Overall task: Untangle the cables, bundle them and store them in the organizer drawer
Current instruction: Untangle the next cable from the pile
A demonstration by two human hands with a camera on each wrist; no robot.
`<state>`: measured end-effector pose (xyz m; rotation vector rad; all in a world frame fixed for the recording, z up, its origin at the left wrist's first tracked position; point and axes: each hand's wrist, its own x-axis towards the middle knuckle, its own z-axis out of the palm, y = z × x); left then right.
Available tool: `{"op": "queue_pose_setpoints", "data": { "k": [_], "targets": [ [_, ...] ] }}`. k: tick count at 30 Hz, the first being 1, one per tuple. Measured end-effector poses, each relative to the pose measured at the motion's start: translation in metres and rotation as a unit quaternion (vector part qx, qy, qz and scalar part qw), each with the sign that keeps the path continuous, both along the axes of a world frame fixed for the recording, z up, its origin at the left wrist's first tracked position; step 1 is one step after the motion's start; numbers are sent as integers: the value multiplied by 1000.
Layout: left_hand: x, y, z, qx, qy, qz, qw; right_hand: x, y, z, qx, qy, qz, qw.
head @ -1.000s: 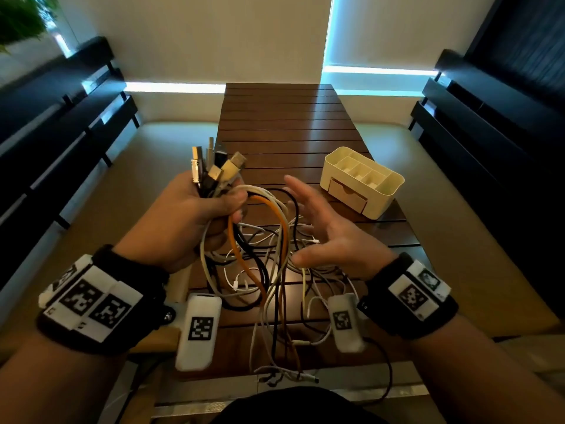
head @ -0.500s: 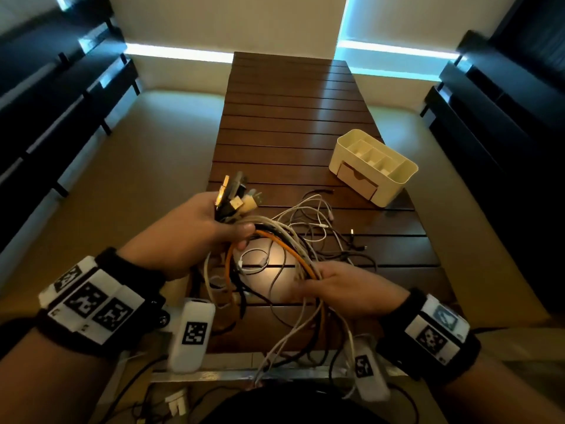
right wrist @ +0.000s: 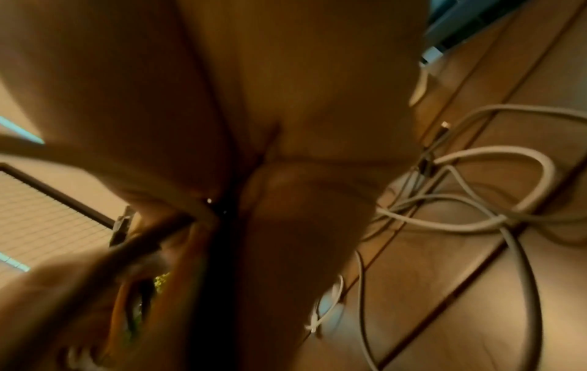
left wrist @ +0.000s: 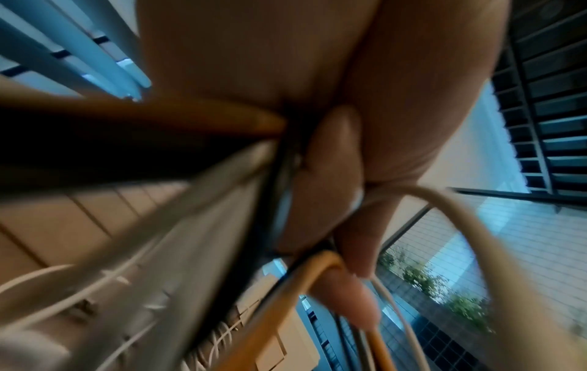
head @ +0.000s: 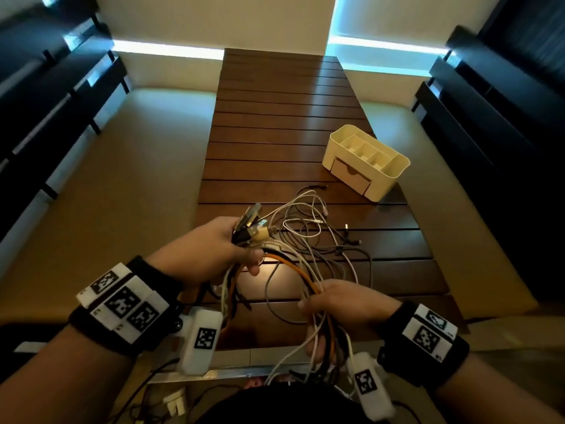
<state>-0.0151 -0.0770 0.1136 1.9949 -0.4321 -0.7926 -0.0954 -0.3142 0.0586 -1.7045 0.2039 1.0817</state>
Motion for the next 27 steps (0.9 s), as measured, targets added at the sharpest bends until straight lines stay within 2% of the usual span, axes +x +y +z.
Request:
{"op": "queue_pose_setpoints", "data": {
  "k": [2,3,6,11,14,16,18,19,21,22,25,27],
  "targets": [
    [3,-1,-6,-43,3,51,998,5,2,-1,-32,-45,13,998],
    [4,-1,-8,-70,20,84,994,5,4,1,-75,-88,33,993],
    [5,-3,-16,-143,73,170,972,5,3,-4,-185,-178,75,964],
    [1,-3,-22,-199,82,219,952,-1,-8,-19,-164,-145,76,973],
    [-3,-8,-28,-194,75,217,954,-2,-11,-23,-157,-116,73,978],
    [-7,-13,-30,-190,58,198,960,-3,-14,-23,-178,-97,136,970],
    [-9,-16,-32,-188,45,190,963,-5,-20,-21,-229,-80,238,940],
    [-10,-16,-31,-189,42,194,962,-5,-25,-19,-236,-59,254,936],
    [-10,-16,-30,-194,35,199,960,-4,-36,-13,-239,-35,210,947],
    [-10,-16,-29,-201,34,200,958,-1,-41,-9,-250,-48,176,951],
    [-14,-20,-26,-248,73,199,945,5,-45,6,-259,-146,118,947],
    [-22,-27,-24,-276,101,180,939,8,-35,9,-209,-181,85,957]
  ]
}}
